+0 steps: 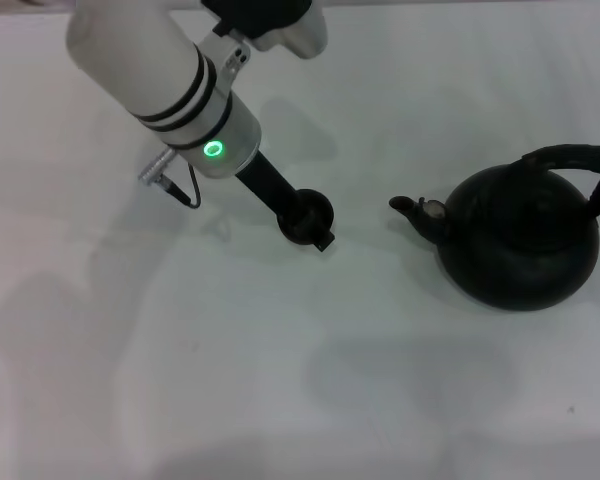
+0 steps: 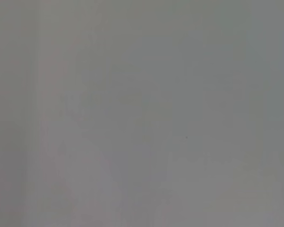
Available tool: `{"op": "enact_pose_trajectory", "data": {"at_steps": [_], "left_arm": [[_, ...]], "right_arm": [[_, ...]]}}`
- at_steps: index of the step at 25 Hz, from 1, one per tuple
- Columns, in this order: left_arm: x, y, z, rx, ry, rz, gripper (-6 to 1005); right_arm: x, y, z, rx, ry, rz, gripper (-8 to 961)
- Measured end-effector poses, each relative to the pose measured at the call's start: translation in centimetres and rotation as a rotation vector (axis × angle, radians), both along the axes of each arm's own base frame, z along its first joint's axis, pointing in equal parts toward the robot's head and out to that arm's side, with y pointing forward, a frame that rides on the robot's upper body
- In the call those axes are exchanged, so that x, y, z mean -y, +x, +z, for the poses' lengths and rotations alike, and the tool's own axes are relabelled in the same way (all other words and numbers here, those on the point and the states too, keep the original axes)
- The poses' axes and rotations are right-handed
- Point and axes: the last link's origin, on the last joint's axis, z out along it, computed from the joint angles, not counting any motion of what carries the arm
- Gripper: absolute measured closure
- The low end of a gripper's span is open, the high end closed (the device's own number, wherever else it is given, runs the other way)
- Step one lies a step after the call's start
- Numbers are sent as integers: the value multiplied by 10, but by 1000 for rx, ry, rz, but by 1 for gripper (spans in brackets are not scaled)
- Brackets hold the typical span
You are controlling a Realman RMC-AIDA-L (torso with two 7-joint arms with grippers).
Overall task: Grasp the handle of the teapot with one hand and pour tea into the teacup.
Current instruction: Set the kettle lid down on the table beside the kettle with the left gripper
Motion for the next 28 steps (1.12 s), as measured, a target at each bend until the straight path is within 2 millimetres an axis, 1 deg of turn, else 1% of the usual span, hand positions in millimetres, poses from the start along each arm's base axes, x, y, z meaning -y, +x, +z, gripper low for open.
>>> {"op": "enact_pose_trajectory", "data": {"at_steps": [3,8,14,28], "left_arm": [[0,-1,-4,14,7,-7,288],[6,1,-12,50,-10,-22,289],[10,-2,-18,27,-21,-44,290],[11,-9,-19,16,-16,-26,251]], "right_arm": [[0,0,0,1,-3,1,87],[1,0,-2,3,-10,3,88],[2,1,-2,3,-11,-3,88],[2,0,-3,2,-14,0,88]]}}
